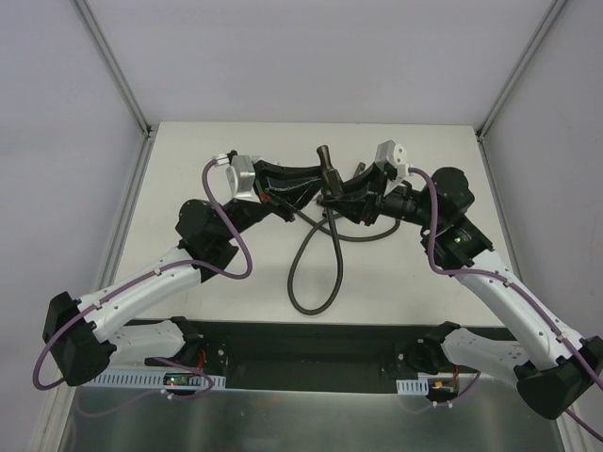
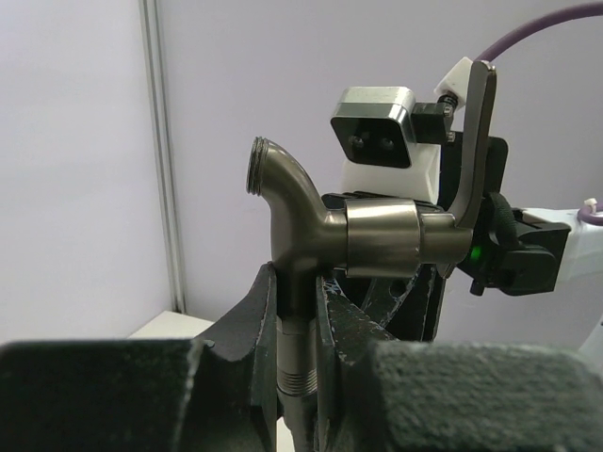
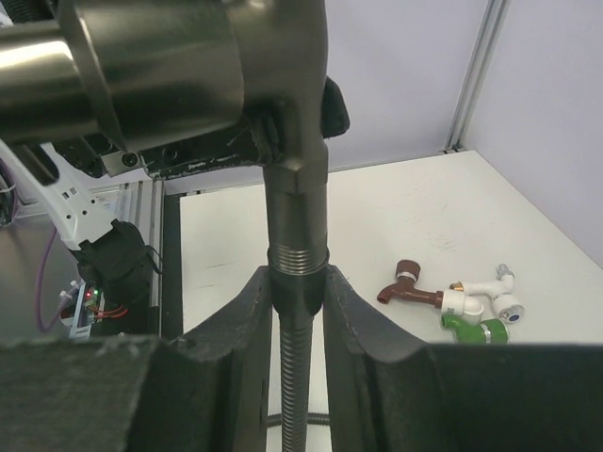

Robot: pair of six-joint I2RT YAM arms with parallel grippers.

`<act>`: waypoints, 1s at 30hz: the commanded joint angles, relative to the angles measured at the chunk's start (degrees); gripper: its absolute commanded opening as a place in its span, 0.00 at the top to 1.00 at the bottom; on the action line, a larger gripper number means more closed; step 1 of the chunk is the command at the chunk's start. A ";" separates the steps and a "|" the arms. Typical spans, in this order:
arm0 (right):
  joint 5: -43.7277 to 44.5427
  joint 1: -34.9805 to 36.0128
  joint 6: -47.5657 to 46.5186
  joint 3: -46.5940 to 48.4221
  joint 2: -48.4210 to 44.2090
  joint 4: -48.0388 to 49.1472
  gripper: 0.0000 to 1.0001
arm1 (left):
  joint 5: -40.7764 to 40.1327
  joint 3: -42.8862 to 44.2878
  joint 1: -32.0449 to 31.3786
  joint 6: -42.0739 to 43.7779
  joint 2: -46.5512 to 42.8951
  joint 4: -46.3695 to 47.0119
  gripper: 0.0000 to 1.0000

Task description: Install the water faucets

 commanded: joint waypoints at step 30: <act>26.55 11.53 -8.97 -2.41 -6.29 3.97 0.98 | -36.88 0.90 -19.08 23.64 1.64 -1.46 1.00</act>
